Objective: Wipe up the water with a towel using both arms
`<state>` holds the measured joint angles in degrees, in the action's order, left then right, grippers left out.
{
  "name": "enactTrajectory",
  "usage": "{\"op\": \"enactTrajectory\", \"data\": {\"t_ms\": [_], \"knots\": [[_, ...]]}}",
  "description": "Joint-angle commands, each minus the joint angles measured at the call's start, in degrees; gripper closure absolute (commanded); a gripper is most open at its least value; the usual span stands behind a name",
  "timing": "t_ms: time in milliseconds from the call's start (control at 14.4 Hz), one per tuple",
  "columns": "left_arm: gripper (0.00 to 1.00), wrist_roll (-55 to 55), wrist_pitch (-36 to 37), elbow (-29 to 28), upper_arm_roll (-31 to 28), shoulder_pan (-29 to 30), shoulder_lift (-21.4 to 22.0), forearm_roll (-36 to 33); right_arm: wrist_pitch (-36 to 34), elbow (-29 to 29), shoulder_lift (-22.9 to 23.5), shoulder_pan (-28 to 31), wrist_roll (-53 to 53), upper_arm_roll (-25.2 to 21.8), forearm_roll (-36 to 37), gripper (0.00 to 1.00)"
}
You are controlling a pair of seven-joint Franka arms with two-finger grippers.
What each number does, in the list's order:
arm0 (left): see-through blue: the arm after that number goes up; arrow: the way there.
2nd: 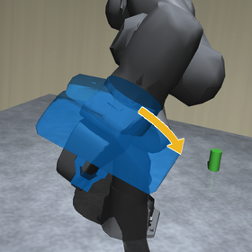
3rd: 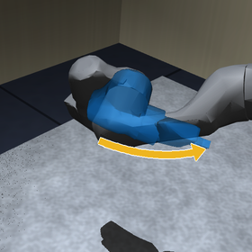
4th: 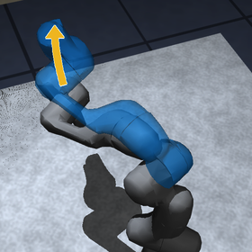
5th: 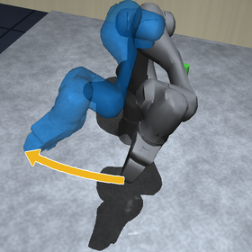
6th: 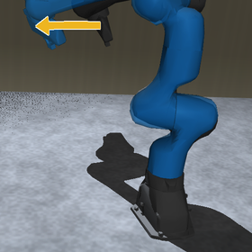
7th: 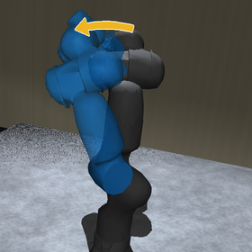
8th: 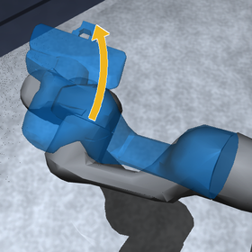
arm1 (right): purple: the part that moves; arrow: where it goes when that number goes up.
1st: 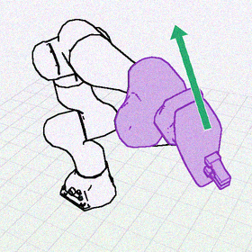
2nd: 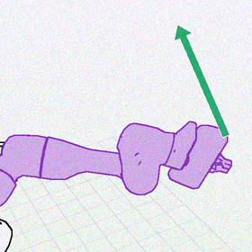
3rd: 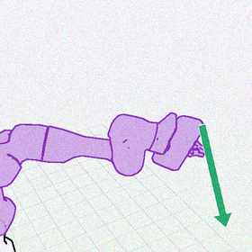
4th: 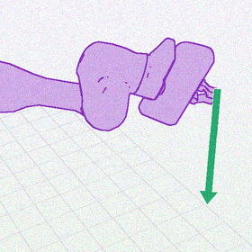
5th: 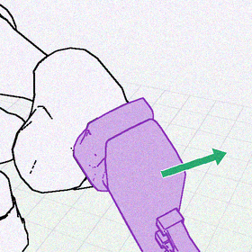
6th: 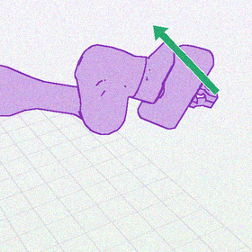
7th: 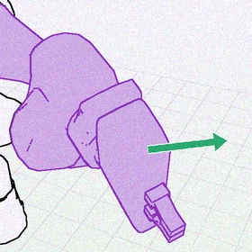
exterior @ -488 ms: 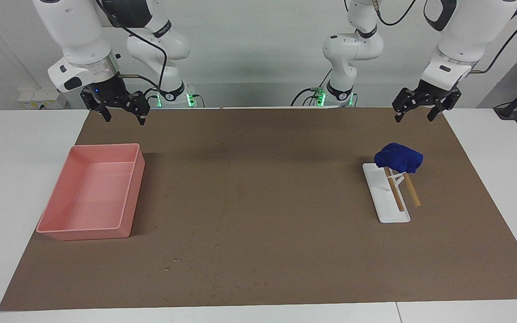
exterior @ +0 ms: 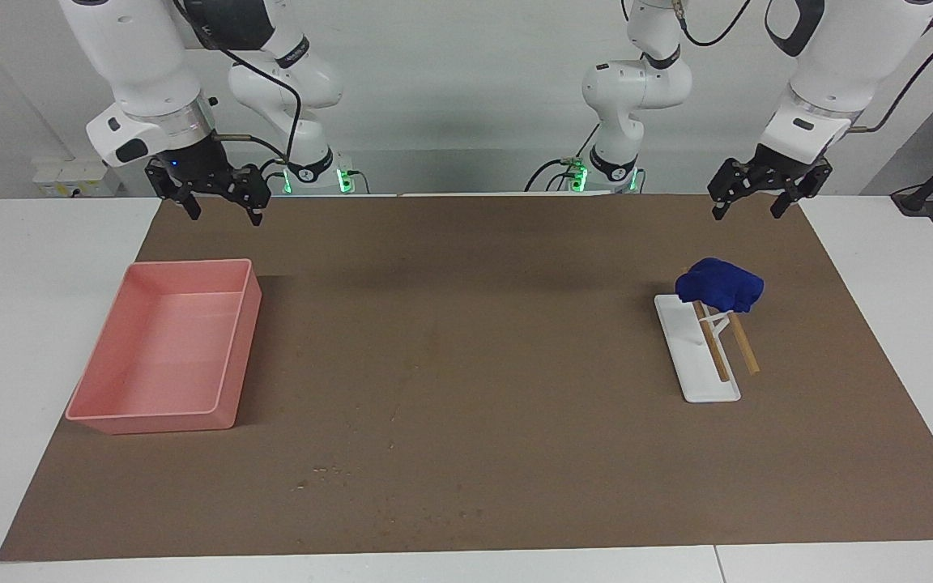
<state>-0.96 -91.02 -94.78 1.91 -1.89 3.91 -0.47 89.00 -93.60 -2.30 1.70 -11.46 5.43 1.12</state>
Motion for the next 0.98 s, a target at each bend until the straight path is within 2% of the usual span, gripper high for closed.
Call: {"op": "enactTrajectory", "data": {"t_ms": [0,279,418,627,905], "knots": [[0.00,-0.8,-0.6,-1.6,-0.2,0.1,1.2,-0.9,-0.4,-1.1,-1.0,0.3,0.7,0.1,-1.1,0.00],[0.00,-11.5,-10.2,-8.8,-0.6,0.5,3.3,-0.9,-0.2,-1.1,-1.0,0.3,0.8,0.1,-1.1,0.00],[0.00,-18.2,-14.7,-13.8,-0.6,3.5,5.0,-0.9,-0.2,-1.1,-1.0,0.3,0.7,0.1,-1.1,0.00],[0.00,-19.9,-20.7,-20.9,-0.5,7.6,7.4,-0.9,-0.2,-1.1,-1.0,0.3,0.8,0.1,-1.1,0.00],[0.00,-24.0,-29.3,-26.6,-0.6,8.3,6.7,-0.9,-0.1,-1.6,-1.1,0.3,0.8,0.1,-1.1,0.00]]}}
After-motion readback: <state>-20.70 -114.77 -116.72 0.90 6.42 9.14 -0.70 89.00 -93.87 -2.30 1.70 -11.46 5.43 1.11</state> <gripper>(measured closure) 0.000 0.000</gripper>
